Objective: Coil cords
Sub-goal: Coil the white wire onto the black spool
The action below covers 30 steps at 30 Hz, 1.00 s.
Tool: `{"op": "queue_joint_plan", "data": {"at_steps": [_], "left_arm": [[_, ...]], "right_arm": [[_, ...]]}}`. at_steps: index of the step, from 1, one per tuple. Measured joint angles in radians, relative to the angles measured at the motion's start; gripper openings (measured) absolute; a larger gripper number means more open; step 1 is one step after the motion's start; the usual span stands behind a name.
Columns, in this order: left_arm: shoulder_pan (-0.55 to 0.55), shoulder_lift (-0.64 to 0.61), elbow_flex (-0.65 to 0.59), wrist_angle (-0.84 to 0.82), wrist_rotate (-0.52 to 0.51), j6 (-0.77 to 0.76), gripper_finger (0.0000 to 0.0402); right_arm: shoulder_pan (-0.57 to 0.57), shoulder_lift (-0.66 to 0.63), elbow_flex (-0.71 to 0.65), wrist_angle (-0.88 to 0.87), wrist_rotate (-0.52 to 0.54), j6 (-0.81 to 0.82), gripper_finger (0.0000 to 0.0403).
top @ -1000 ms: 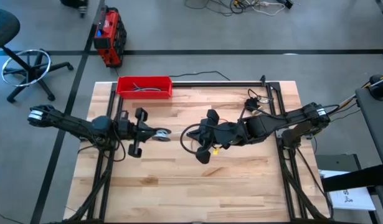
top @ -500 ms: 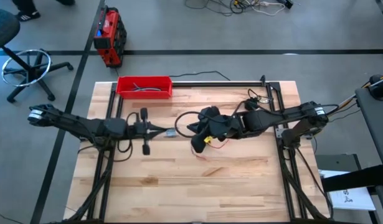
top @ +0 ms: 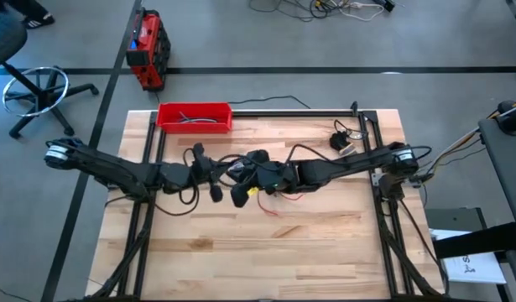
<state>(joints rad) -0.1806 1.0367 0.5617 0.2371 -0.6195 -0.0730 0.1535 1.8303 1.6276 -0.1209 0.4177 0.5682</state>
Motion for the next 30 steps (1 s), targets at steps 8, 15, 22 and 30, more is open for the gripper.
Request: {"op": "queue_joint_plan", "data": {"at_steps": [8, 15, 22, 30], "left_arm": [[0.007, 0.037, -0.003, 0.138, -0.012, -0.217, 0.0], [0.009, 0.034, -0.034, 0.312, 0.017, -0.266, 0.0], [0.008, 0.035, -0.12, 0.617, 0.188, -0.259, 0.0], [0.007, 0.034, -0.183, 0.83, 0.474, -0.081, 0.0]], "right_arm": [[0.017, 0.047, -0.001, -0.005, 0.011, -0.022, 0.0], [0.054, 0.049, -0.001, -0.126, 0.024, -0.007, 0.0053], [0.14, 0.019, -0.001, -0.288, 0.073, -0.082, 0.0147], [0.287, -0.052, -0.002, -0.345, 0.253, -0.254, 0.0195]]}}
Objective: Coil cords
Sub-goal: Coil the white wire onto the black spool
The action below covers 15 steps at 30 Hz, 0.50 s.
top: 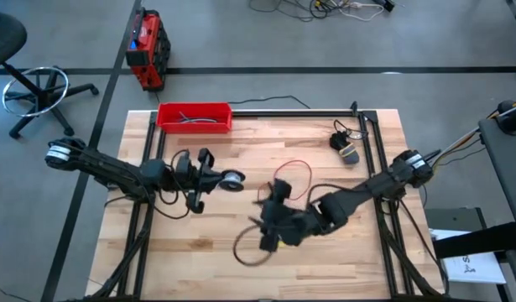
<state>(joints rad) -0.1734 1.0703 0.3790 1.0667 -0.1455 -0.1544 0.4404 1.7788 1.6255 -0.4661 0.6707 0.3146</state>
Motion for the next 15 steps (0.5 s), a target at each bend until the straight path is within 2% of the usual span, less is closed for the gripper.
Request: {"op": "queue_joint_plan", "data": {"at_steps": [3, 6, 11, 15], "left_arm": [[0.0, 0.001, 0.0, 0.002, 0.059, 0.041, 0.0], [0.0, 0.001, 0.002, -0.029, 0.12, 0.072, 0.0], [-0.001, -0.027, 0.012, -0.111, 0.196, 0.095, 0.0], [-0.002, -0.062, 0.021, -0.248, 0.188, 0.113, 0.0]], "right_arm": [[0.026, -0.003, -0.033, 0.119, -0.074, -0.074, 0.0195], [0.034, -0.001, -0.125, 0.345, -0.124, -0.136, 0.0189], [0.036, 0.032, -0.396, 1.029, -0.136, -0.25, 0.0177], [0.036, 0.057, -0.54, 1.366, -0.039, -0.351, 0.0168]]}}
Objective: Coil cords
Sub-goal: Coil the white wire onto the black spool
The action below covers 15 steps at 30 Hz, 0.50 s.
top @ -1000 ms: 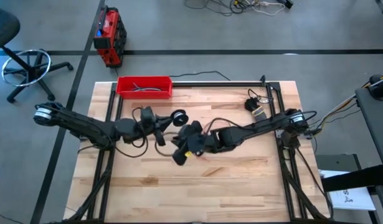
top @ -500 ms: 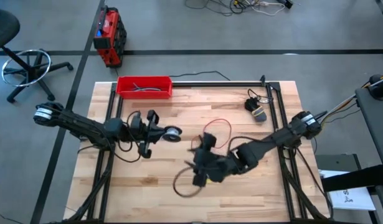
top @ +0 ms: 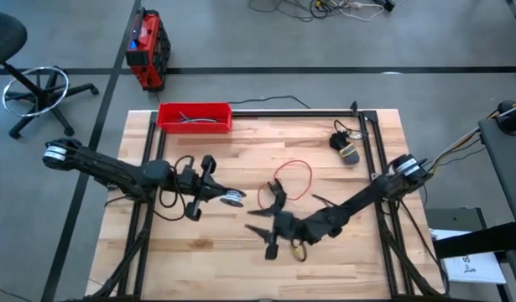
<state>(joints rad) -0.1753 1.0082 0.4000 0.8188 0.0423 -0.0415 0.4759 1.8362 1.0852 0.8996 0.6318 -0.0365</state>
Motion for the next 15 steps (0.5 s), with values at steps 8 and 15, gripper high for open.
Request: {"op": "queue_joint_plan", "data": {"at_steps": [8, 15], "left_arm": [[0.0, -0.051, 0.0, -0.111, -0.087, 0.01, 0.0], [0.0, -0.049, 0.0, -0.115, -0.112, 0.003, 0.0]], "right_arm": [[-0.026, -0.015, 0.014, 0.073, 0.134, -0.218, 0.0149], [-0.074, -0.017, 0.11, -0.161, 0.136, -0.161, 0.0126]]}}
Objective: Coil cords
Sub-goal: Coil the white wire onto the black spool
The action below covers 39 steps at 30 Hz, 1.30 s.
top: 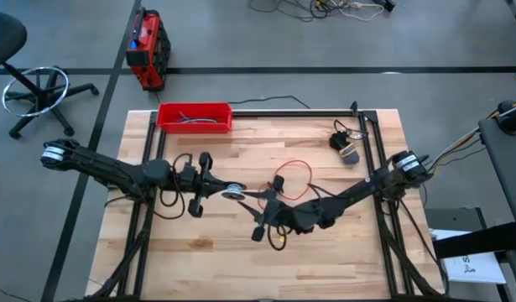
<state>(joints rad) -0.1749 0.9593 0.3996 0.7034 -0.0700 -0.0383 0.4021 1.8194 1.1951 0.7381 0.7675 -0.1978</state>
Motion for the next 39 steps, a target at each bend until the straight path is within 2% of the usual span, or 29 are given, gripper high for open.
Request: {"op": "queue_joint_plan", "data": {"at_steps": [5, 11, 14, 20, 24, 28, 31, 35, 39], "left_arm": [[-0.001, 0.002, 0.0, -0.013, 0.002, 0.003, 0.0], [0.0, 0.001, 0.0, -0.027, 0.004, 0.004, 0.0], [0.0, -0.013, 0.0, -0.063, 0.004, 0.004, 0.0005], [0.0, -0.107, 0.0, -0.191, -0.001, 0.004, 0.0041], [-0.001, -0.197, -0.002, -0.342, -0.037, 0.047, 0.007], [-0.001, -0.315, 0.002, -0.428, -0.071, 0.048, 0.0095], [-0.006, -0.39, 0.004, -0.369, -0.006, 0.036, 0.0109], [-0.016, -0.421, -0.002, -0.311, 0.103, 0.01, 0.0122], [-0.032, -0.396, -0.003, -0.303, 0.119, -0.005, 0.0127]], "right_arm": [[-0.008, 0.0, 0.033, -0.068, -0.012, 0.022, 0.0095], [-0.014, 0.0, 0.056, -0.099, -0.039, 0.044, 0.0011], [-0.015, -0.006, 0.082, -0.175, -0.046, 0.033, 0.001], [-0.013, -0.043, 0.189, -0.456, -0.05, -0.025, 0.0003], [-0.013, -0.045, 0.252, -0.533, -0.161, 0.027, 0.0001], [-0.01, -0.047, 0.257, -0.52, -0.252, 0.043, 0.0001], [-0.013, -0.052, 0.228, -0.483, -0.321, 0.076, 0.0001], [-0.026, -0.052, 0.123, -0.238, -0.449, 0.089, 0.0], [-0.031, -0.059, 0.029, -0.043, -0.462, 0.094, 0.0]]}}
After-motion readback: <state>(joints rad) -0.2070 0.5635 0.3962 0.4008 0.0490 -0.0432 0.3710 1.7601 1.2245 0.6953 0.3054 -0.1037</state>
